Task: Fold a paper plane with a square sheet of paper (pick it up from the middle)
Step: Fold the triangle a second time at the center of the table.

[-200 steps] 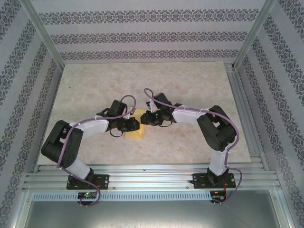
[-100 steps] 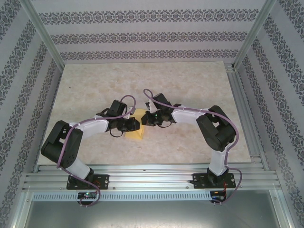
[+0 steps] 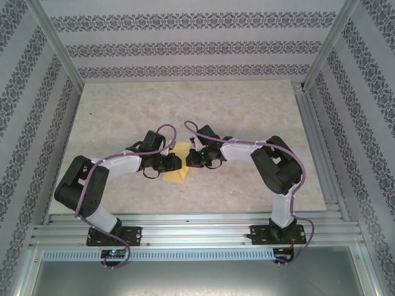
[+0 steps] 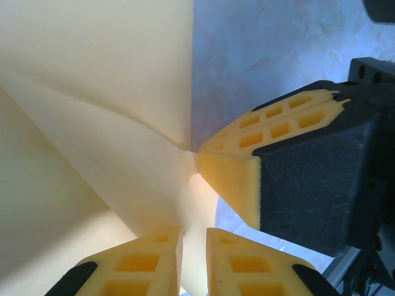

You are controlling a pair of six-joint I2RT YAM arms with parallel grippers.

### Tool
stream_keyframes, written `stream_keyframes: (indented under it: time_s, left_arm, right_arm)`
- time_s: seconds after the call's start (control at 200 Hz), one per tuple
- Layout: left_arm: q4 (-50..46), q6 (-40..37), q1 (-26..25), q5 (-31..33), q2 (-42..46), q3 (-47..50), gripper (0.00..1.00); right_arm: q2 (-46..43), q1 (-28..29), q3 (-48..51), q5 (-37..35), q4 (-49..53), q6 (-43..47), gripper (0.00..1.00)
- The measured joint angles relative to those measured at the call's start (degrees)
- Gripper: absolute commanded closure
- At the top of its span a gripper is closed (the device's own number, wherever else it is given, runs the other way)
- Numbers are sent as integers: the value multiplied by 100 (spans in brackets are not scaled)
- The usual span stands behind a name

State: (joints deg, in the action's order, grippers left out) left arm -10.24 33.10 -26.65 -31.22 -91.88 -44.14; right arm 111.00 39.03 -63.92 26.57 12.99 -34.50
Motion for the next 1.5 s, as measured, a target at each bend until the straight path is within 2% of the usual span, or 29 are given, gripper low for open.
stream_keyframes:
  time_s: [1.504]
  left_arm:
    - [37, 4, 0, 20, -317, 0, 81]
  right_arm:
    - [426, 0, -398, -50, -61, 170, 90]
